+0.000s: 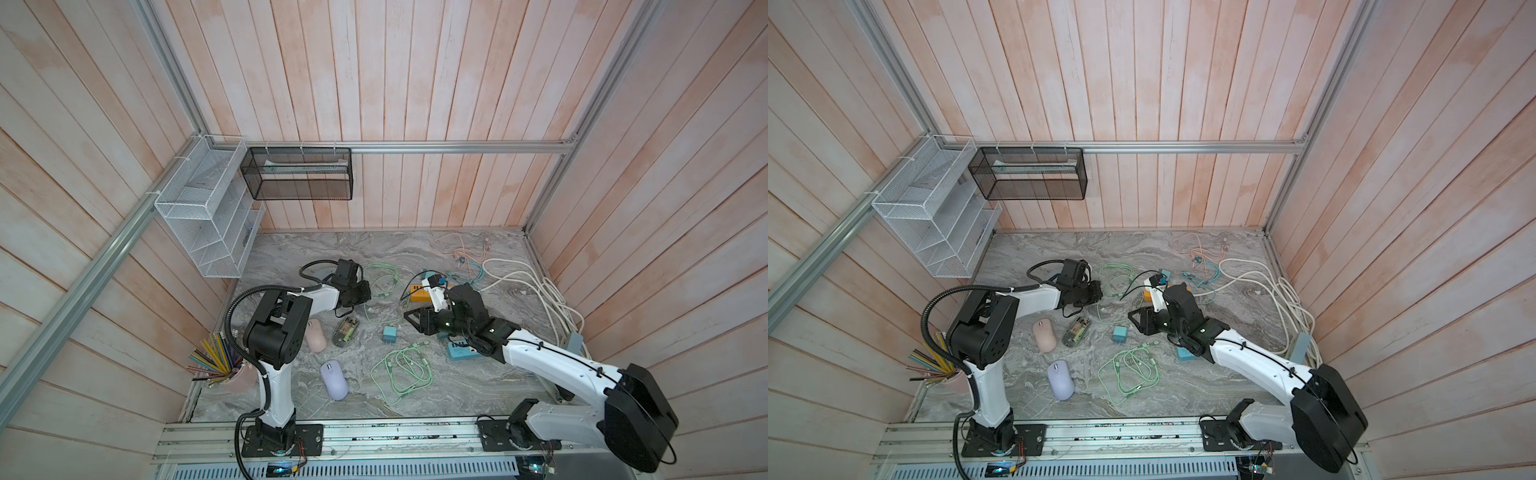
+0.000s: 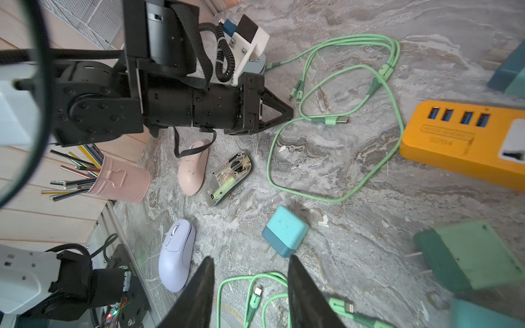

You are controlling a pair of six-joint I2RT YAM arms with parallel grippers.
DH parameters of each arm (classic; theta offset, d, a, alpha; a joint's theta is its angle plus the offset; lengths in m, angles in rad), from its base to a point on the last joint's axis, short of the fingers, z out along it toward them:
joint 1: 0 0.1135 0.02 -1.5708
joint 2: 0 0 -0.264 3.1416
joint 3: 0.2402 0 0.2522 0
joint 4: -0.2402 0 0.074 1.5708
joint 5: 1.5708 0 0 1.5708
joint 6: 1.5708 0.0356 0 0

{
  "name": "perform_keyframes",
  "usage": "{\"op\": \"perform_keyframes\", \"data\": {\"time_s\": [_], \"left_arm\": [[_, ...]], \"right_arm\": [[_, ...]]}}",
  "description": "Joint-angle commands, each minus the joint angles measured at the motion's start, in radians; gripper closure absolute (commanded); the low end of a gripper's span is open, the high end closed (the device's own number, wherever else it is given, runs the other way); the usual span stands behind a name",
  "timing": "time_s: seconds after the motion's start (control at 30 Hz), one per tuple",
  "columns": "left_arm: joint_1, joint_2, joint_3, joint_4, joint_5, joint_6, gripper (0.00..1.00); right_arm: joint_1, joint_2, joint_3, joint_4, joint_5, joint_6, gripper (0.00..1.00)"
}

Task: Unplug the wireless mouse
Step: Adjust the power cord at the center of the board.

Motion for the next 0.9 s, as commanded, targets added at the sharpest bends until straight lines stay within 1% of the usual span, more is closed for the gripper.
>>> {"op": "perform_keyframes", "data": {"time_s": [0.0,0.07,0.17,0.27,0.37,0.5,0.57,0.63,0.87], "left_arm": [[0.021,-0.116,0.047,-0.002,-0.033,-0.010,1.00],[0.042,-0.130,0.098,-0.027,-0.090,0.019,1.00],[0.074,-0.078,0.176,-0.044,-0.202,0.067,1.00],[0.087,0.059,0.323,-0.112,-0.273,0.128,1.00],[0.093,0.215,0.487,-0.212,-0.289,0.158,1.00],[0.091,0.354,0.631,-0.316,-0.315,0.129,1.00],[0.091,0.380,0.645,-0.332,-0.341,0.107,1.00],[0.091,0.382,0.628,-0.321,-0.339,0.106,1.00],[0.078,0.304,0.451,-0.247,-0.299,0.073,1.00]], "right_arm": [[0.018,0.061,0.095,0.006,0.017,-0.041,0.57],[0.027,0.091,0.125,0.020,0.018,-0.041,0.57],[0.030,0.136,0.157,0.041,0.008,-0.025,0.57],[0.045,0.155,0.169,0.061,0.001,-0.009,0.57],[0.062,0.147,0.163,0.055,0.015,-0.007,0.57],[0.067,0.110,0.109,0.061,0.037,0.005,0.57],[0.067,0.090,0.078,0.073,0.041,0.015,0.57],[0.067,0.073,0.047,0.084,0.043,0.023,0.56],[0.066,0.038,0.005,0.080,0.059,0.019,0.57]]}}
